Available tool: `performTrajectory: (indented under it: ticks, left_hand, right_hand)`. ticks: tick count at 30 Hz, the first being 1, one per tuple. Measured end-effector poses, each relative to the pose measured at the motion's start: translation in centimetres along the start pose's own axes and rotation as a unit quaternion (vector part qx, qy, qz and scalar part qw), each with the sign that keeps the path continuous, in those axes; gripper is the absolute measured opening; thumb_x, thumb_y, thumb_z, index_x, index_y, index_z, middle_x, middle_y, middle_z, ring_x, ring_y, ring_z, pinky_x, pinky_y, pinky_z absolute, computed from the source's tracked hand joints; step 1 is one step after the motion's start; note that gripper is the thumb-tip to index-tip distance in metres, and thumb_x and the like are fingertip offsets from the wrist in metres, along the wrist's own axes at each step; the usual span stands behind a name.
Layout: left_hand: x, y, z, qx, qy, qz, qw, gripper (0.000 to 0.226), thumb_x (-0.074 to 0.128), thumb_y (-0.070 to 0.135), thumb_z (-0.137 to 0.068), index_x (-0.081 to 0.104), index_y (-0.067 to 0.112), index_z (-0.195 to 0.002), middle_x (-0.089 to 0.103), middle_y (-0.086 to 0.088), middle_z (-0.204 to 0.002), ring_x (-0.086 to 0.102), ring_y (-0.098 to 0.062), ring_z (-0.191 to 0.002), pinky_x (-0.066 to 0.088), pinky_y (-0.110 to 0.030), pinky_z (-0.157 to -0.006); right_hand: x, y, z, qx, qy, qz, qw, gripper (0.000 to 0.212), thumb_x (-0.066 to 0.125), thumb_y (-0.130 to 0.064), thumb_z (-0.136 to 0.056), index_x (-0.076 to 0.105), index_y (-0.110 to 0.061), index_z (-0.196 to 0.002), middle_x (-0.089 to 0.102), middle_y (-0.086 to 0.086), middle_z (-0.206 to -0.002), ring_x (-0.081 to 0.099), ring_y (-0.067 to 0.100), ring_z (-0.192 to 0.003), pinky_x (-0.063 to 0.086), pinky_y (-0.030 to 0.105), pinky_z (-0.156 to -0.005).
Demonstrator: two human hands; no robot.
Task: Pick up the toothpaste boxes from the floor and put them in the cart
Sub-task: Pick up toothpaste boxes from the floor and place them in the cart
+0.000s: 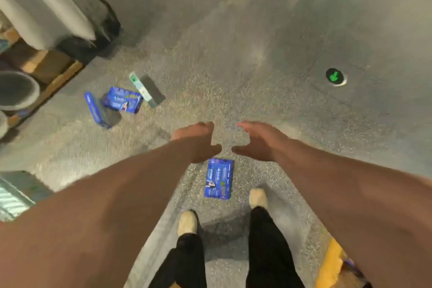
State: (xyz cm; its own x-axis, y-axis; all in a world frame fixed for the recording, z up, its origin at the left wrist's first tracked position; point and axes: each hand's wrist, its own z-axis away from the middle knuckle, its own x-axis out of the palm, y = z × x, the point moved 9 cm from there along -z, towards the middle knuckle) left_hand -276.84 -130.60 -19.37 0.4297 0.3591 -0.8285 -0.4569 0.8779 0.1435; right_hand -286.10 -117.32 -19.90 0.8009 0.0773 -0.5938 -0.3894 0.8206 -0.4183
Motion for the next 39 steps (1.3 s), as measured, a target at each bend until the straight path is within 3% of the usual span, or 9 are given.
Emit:
performTrajectory:
  ticks: [2,5,9,17,23,26,32,35,39]
  left_hand:
    - [3.9,-1.4,-3.7,-0.035,-0.014,0.023,0.999,0.066,0.052,0.062,-0.096,0.038,0.021,-0.146,0.057,-0.004,-0.133,0.062,-0.026,-0.111,0.050,-0.036,-0.076]
    - [11.6,-3.5,-8.6,-0.099,-0.044,0.078,0.991,0.063,0.053,0.062,-0.094,0.042,0.020,-0.139,0.058,-0.006,-0.130,0.062,-0.030,-0.111,0.050,-0.040,-0.079]
    - [23.2,-5.7,-14.3,-0.142,-0.074,0.121,0.980,0.062,0.052,0.061,-0.095,0.041,0.018,-0.139,0.057,-0.008,-0.128,0.061,-0.032,-0.114,0.047,-0.040,-0.080]
    - [47.0,-8.4,-23.2,-0.232,-0.148,0.189,0.943,0.081,0.059,0.065,-0.088,0.032,0.018,-0.148,0.052,-0.009,-0.139,0.059,-0.034,-0.119,0.044,-0.040,-0.079]
    - [60.7,-7.9,-26.6,-0.263,-0.187,0.207,0.924,0.092,0.061,0.072,-0.083,0.028,0.015,-0.147,0.049,-0.009,-0.138,0.057,-0.034,-0.121,0.048,-0.045,-0.087]
    - [64.7,-7.8,-28.2,-0.283,-0.172,0.221,0.917,0.093,0.064,0.078,-0.076,0.032,0.014,-0.137,0.049,-0.008,-0.132,0.057,-0.032,-0.121,0.049,-0.046,-0.088]
    - [69.1,-8.4,-31.1,-0.346,-0.169,0.238,0.892,0.132,0.067,0.087,-0.066,0.009,0.009,-0.155,0.038,-0.008,-0.146,0.047,-0.030,-0.133,0.047,-0.050,-0.095]
    - [70.0,-8.3,-32.0,-0.357,-0.139,0.244,0.891,0.123,0.073,0.085,-0.061,0.023,0.010,-0.146,0.041,-0.007,-0.137,0.049,-0.028,-0.128,0.048,-0.048,-0.093]
    - [70.3,-8.5,-32.3,-0.362,-0.116,0.244,0.892,0.113,0.074,0.083,-0.062,0.031,0.012,-0.140,0.041,-0.005,-0.134,0.045,-0.027,-0.128,0.046,-0.048,-0.095]
  right_hand:
    - [1.0,1.0,-5.3,-0.025,-0.014,-0.004,1.000,0.079,0.079,-0.036,-0.083,0.041,-0.014,-0.149,0.041,0.010,-0.152,0.048,0.024,-0.129,0.038,0.036,-0.105]
    - [5.1,3.3,-13.9,-0.015,-0.075,0.099,0.992,0.086,0.071,-0.050,-0.086,0.028,-0.020,-0.155,0.041,0.010,-0.152,0.042,0.032,-0.136,0.035,0.046,-0.109]
    - [11.3,6.4,-24.1,-0.078,-0.086,0.214,0.970,0.088,0.069,-0.061,-0.082,0.031,-0.023,-0.152,0.050,0.013,-0.144,0.051,0.034,-0.126,0.044,0.043,-0.103]
    - [28.0,17.7,-39.6,-0.090,-0.150,0.233,0.956,0.097,0.070,-0.065,-0.079,0.026,-0.023,-0.155,0.040,0.011,-0.153,0.041,0.028,-0.138,0.035,0.029,-0.104]
    - [37.2,24.5,-46.4,-0.033,-0.159,0.235,0.958,0.087,0.067,-0.063,-0.067,0.040,-0.017,-0.136,0.052,0.012,-0.134,0.050,0.034,-0.125,0.045,0.037,-0.095]
    - [40.0,26.3,-49.0,-0.020,-0.118,0.224,0.967,0.083,0.077,-0.051,-0.072,0.037,-0.012,-0.133,0.047,0.015,-0.134,0.043,0.034,-0.129,0.041,0.039,-0.100]
    - [43.4,28.3,-52.3,0.025,-0.088,0.192,0.977,0.111,0.084,-0.049,-0.071,0.016,-0.012,-0.152,0.026,0.013,-0.152,0.025,0.036,-0.140,0.031,0.042,-0.110]
    - [44.3,29.3,-53.4,0.049,-0.090,0.194,0.976,0.121,0.087,-0.049,-0.069,0.010,-0.013,-0.155,0.018,0.013,-0.157,0.021,0.036,-0.144,0.029,0.044,-0.113]
    - [44.4,29.6,-54.4,0.042,-0.087,0.240,0.966,0.114,0.085,-0.060,-0.064,0.026,-0.010,-0.147,0.027,0.010,-0.145,0.038,0.034,-0.133,0.039,0.042,-0.107]
